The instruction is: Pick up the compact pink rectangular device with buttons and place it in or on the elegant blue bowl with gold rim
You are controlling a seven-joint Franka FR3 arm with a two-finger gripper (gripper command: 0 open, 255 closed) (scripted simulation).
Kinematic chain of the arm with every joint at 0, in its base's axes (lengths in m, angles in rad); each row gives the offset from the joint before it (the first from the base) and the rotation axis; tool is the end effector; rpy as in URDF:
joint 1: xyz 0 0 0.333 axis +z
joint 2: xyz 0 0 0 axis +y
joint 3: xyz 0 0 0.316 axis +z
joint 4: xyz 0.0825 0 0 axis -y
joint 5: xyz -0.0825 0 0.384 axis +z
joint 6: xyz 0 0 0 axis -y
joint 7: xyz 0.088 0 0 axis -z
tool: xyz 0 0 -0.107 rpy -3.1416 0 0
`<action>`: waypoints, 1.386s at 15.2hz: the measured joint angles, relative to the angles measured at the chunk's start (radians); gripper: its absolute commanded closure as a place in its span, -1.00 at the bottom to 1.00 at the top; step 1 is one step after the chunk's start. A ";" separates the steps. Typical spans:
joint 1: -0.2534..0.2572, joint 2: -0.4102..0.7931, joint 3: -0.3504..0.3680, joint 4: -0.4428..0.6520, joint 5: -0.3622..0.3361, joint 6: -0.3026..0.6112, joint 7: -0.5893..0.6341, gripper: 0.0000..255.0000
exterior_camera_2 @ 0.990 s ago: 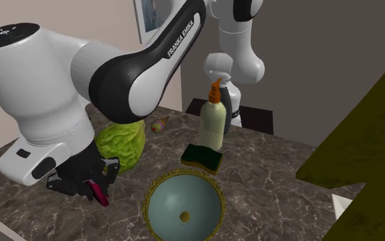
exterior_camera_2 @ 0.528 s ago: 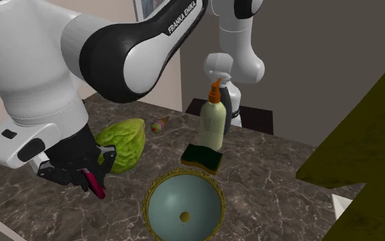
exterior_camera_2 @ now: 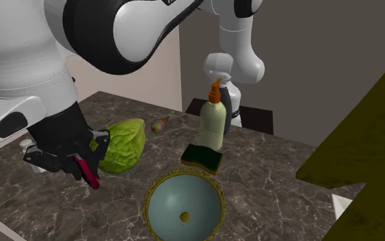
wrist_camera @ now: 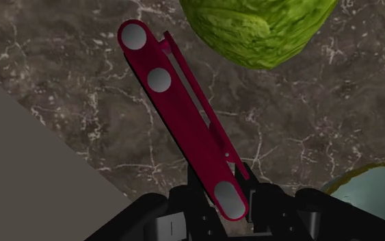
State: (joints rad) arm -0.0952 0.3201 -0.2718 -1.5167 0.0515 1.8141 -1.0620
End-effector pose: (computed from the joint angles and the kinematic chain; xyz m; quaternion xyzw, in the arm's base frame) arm 0.6193 -0.2106 0.4831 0.9401 0.3405 -0.0155 0.0095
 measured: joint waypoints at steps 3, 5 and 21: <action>-0.001 -0.005 -0.001 0.036 -0.001 -0.040 0.000 1.00; -0.002 -0.003 -0.001 0.063 -0.001 -0.066 -0.001 1.00; 0.101 -0.097 0.045 0.066 -0.034 -0.163 0.149 1.00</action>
State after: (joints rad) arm 0.0061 0.2234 -0.2266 -1.4505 0.0177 1.6512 -0.9133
